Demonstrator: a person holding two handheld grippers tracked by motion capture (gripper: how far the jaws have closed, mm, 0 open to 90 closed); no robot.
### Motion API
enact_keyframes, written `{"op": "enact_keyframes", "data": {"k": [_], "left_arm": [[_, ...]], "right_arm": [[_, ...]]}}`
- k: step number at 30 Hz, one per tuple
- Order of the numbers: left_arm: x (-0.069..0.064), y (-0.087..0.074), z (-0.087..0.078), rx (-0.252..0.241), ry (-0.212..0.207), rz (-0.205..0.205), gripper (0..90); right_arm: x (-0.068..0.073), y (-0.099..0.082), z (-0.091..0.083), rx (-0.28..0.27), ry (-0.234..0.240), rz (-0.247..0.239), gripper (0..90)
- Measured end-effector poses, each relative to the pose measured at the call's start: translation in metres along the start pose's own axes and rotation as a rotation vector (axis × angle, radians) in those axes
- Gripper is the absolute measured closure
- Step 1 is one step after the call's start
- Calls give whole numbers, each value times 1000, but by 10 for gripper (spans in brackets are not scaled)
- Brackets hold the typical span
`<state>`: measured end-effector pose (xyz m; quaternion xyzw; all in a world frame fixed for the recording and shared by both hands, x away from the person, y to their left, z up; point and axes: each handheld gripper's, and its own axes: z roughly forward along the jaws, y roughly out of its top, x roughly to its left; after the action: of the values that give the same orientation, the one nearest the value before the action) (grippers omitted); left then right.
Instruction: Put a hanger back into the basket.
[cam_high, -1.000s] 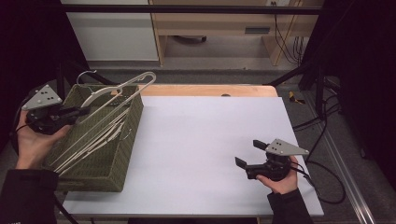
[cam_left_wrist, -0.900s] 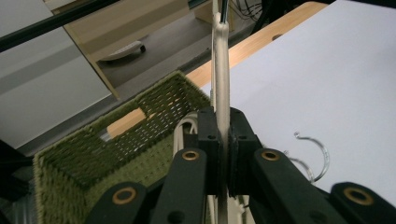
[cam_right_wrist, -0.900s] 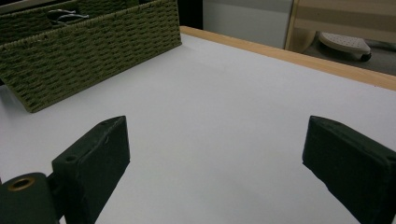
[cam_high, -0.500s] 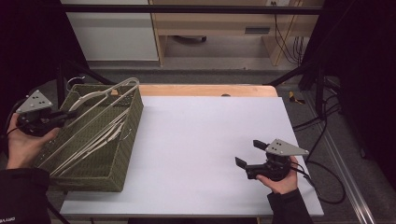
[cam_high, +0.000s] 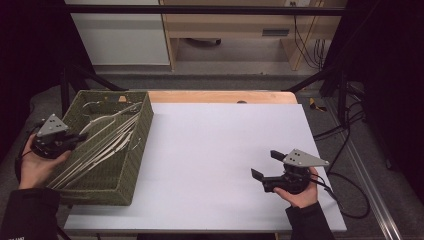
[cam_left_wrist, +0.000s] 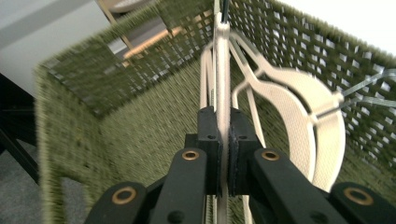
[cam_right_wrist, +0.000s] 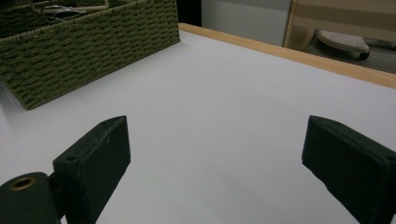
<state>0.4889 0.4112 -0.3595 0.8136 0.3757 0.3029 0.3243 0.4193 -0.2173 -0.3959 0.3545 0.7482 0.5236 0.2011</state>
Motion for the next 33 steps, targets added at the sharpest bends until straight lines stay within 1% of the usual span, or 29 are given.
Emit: {"op": "enact_keyframes", "data": {"k": [1, 3, 4, 5, 7, 8, 9, 10, 12, 13, 14, 15, 16, 17, 18, 19, 20, 21, 24, 25, 26, 28, 30, 31, 32, 33], "left_arm": [[-1, -3, 3, 4, 3, -1, 859], [-3, -8, 7, 26, 5, 13, 855], [-4, -11, 9, 44, 8, 15, 853], [-6, -13, 11, 46, 0, 3, 845], [-8, -16, 14, 76, -4, 7, 828], [-9, -17, 16, 92, -15, 0, 820], [-10, -17, 17, 93, -36, -13, 809], [-10, -17, 18, 103, -54, -21, 798], [-12, -15, 19, 128, -72, -19, 785], [-13, -14, 20, 137, -91, -42, 772], [-14, -13, 20, 140, -100, -48, 757], [-15, -12, 19, 140, -108, -52, 747], [-16, -11, 17, 136, -108, -40, 731], [-17, -10, 16, 120, -104, -43, 715], [-18, -8, 13, 113, -114, -44, 695], [-18, -8, 13, 113, -114, -44, 677], [-20, -6, 9, 104, -114, -33, 657], [-21, -5, 7, 86, -119, -38, 641], [-24, 2, -5, 37, -119, -30, 609], [-24, 2, -5, 37, -119, -30, 599], [-26, 6, -13, -8, -122, -39, 588], [-31, 10, -20, -59, -121, -64, 560], [-36, 14, -26, -96, -114, -70, 517], [-36, 14, -26, -96, -114, -70, 483], [-44, 17, -33, -150, -112, -93, 440], [-44, 17, -33, -150, -112, -93, 410]], "right_arm": [[0, 0, 0, 0, -1, -1, 84], [0, 0, 0, 1, 1, -6, 86], [0, 0, 0, 1, 1, -6, 86], [0, 0, 0, 1, 2, -6, 86], [0, 0, 0, 0, -1, -1, 88], [0, 0, 0, -1, 0, -1, 88], [0, 0, 0, 0, 1, -2, 88], [0, 0, 0, 0, 2, -2, 89], [1, -1, 1, 1, 4, -5, 89], [1, -1, 1, 2, 4, -6, 89], [1, -1, 1, 3, 4, -6, 90], [1, -1, 1, 3, 5, -6, 90], [1, 0, 1, 2, 5, -3, 91], [1, 0, 0, 0, 6, -1, 91], [1, 0, 0, 0, 5, -2, 91], [1, 0, 0, 0, 5, -1, 92], [1, 0, 0, 0, 6, -1, 92], [1, 0, 0, 1, 6, -2, 92], [1, 0, 0, 1, 7, -1, 93], [1, 0, 0, -1, 7, 2, 93], [1, 0, 0, -1, 6, 0, 93], [0, 0, -1, -2, 10, 1, 93], [0, 0, -1, -7, 5, 0, 93], [0, 0, -1, -7, 5, 0, 93], [0, 0, -2, -8, 4, 1, 92], [0, 0, -2, -8, 4, 1, 92]]}}
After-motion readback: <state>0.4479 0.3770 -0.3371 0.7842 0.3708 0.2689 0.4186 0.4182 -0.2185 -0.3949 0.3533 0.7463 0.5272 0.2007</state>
